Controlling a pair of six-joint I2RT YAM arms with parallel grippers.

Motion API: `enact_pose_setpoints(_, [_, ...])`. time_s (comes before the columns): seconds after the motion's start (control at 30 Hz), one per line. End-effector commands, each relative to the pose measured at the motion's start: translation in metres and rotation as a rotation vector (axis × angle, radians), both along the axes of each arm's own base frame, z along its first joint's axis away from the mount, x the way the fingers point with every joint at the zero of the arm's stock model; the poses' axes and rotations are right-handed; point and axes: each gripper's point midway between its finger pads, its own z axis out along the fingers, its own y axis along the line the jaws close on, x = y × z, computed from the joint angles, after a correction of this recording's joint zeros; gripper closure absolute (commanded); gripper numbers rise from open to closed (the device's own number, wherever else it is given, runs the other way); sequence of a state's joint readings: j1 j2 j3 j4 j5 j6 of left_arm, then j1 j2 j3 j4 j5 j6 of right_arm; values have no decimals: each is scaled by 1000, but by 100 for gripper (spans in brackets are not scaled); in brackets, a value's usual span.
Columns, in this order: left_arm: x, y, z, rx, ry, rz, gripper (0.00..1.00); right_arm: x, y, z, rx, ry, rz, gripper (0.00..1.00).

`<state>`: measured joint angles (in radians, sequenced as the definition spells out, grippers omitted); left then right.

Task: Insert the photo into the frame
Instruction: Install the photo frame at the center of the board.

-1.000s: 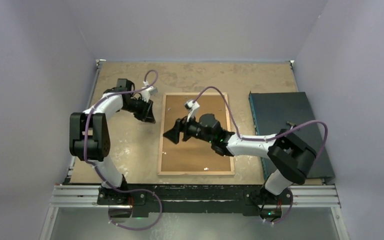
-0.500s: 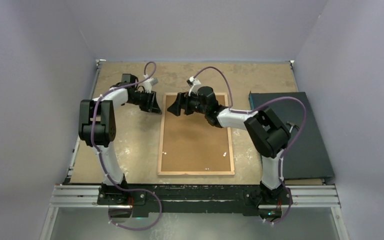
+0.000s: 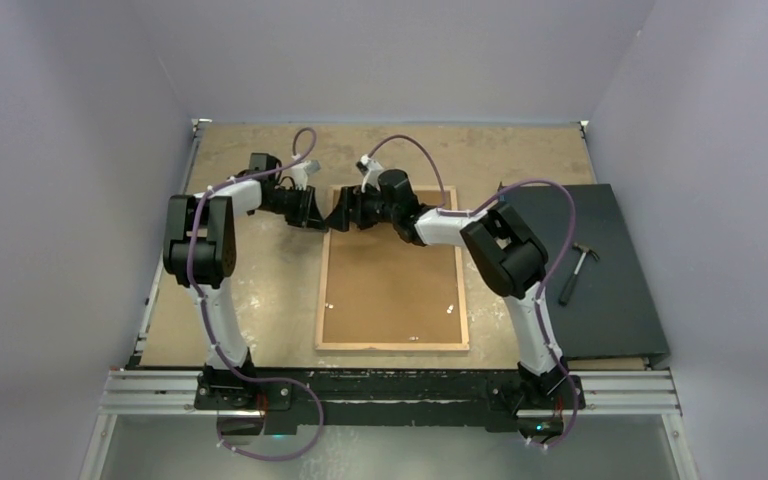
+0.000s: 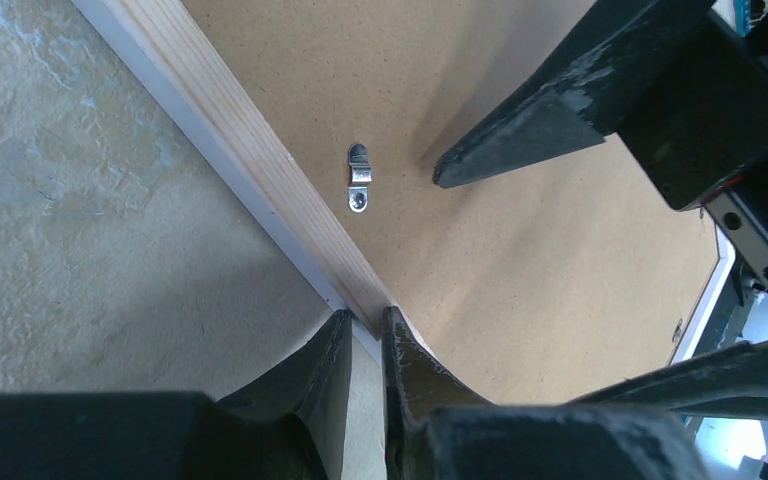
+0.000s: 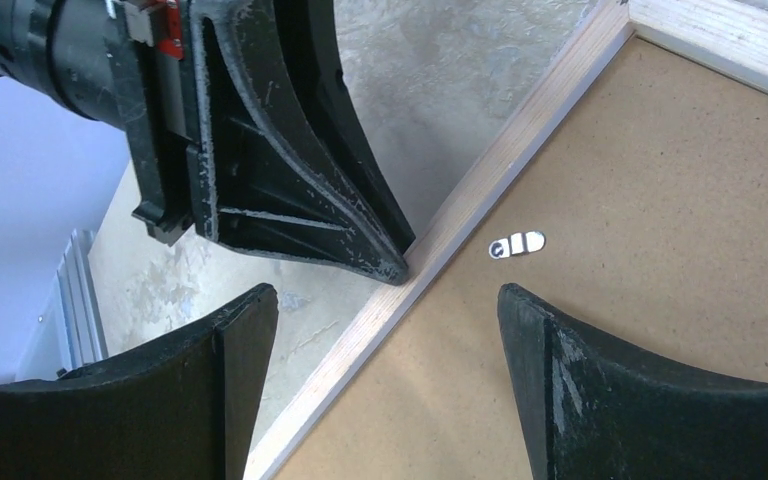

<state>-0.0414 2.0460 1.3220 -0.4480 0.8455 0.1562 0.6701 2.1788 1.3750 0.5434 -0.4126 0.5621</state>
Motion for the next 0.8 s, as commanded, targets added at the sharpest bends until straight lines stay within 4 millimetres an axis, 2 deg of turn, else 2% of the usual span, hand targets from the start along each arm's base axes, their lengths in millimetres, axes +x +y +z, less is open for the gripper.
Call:
enact_pose_setpoints(0.0, [-6, -5, -14, -18, 12, -17, 88, 6, 11, 15, 44, -21, 21, 18])
enact_pose_setpoints(0.2, [-11, -4, -18, -12, 18, -25, 89, 11, 11, -1, 24, 3, -1, 18])
enact_pose_setpoints(0.57, [-18, -3, -20, -9, 17, -33, 90, 19, 14, -9, 25, -3, -18, 19])
enact_pose_setpoints(0.77, [-19, -4, -18, -10, 9, -43, 90, 17, 15, -12, 39, 14, -18, 19])
